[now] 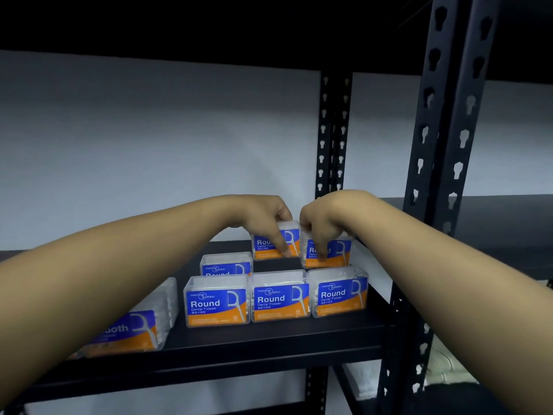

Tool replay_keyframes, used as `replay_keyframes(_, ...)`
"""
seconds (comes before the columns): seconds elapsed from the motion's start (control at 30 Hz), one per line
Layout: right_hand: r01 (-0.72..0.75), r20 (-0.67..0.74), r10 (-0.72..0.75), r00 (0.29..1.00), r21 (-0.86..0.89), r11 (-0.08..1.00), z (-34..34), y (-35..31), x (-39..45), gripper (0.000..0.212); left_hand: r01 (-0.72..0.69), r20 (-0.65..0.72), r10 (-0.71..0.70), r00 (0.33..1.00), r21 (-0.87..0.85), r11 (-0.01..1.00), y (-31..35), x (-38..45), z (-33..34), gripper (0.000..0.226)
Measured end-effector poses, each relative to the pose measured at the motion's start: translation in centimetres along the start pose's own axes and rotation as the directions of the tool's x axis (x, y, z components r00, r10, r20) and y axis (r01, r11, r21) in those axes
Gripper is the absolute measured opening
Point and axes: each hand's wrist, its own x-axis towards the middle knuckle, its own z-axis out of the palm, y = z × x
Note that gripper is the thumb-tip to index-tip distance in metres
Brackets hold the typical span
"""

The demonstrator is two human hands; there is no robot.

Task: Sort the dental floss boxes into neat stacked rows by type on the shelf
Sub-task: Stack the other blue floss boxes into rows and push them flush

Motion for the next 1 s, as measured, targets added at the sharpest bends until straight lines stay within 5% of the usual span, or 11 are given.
replay_keyframes(0.3,0.028,0.075,-0.026,0.997,-0.022,0.999,1.5,-0.3,0.2,0.05,0.045,0.119,-0.047,0.992,0.018,0.999,-0.1,0.3,2.7,0.038)
replay_keyframes(0.5,0.024,0.042,-0.03,0.999,0.143,0.989,2.0,-0.3,0.5,0.048,0.072,0.19,-0.076,0.979,0.03,0.997,0.2,-0.8,3.0,0.037)
replay_keyframes(0.87,0.051,-0.099,-0.016,0.995,0.358,0.932,5.1,-0.3,-0.9,0.054,0.357,0.034,-0.358,0.933,0.013,0.934,-1.1,-5.8,1.9,0.053)
replay_keyframes(1.0,0.085,-0.145,-0.034,0.989,0.362,0.928,5.6,-0.7,-1.1,0.056,0.36,0.036,-0.361,0.932,0.041,0.932,-1.1,-7.0,2.7,0.056)
